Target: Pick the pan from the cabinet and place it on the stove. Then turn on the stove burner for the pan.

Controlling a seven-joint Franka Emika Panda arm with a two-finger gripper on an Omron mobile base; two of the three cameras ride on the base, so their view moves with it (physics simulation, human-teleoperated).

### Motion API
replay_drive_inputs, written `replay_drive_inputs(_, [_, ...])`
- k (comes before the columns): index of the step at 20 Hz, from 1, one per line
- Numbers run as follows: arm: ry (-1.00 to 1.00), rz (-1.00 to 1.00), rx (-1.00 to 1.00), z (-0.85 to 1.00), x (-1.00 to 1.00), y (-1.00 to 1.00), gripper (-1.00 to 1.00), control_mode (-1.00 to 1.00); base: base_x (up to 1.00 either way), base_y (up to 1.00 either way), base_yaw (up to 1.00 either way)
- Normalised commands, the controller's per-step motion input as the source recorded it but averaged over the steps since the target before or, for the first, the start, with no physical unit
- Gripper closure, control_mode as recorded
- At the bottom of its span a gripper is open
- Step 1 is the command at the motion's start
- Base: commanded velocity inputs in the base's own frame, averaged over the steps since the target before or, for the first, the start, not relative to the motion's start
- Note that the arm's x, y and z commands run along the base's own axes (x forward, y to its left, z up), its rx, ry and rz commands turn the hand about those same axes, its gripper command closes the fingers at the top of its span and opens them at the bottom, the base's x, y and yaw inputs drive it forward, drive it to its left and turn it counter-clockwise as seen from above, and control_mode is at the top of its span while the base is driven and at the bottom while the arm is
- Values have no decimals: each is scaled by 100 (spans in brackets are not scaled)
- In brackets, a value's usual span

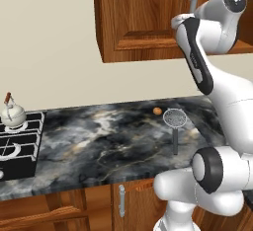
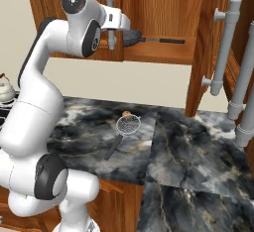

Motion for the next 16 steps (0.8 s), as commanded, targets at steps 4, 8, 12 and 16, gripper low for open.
replay_drive_inputs(4, [3,0,0,0,28,0,-100,-100,0,0,0])
replay_drive_inputs(8, [3,0,0,0,30,0,-100,-100,0,0,0])
replay_drive_inputs(12, [4,0,0,-2,35,0,-100,-100,0,0,0])
replay_drive_inputs(16, [4,0,0,-12,20,2,100,-100,0,0,0])
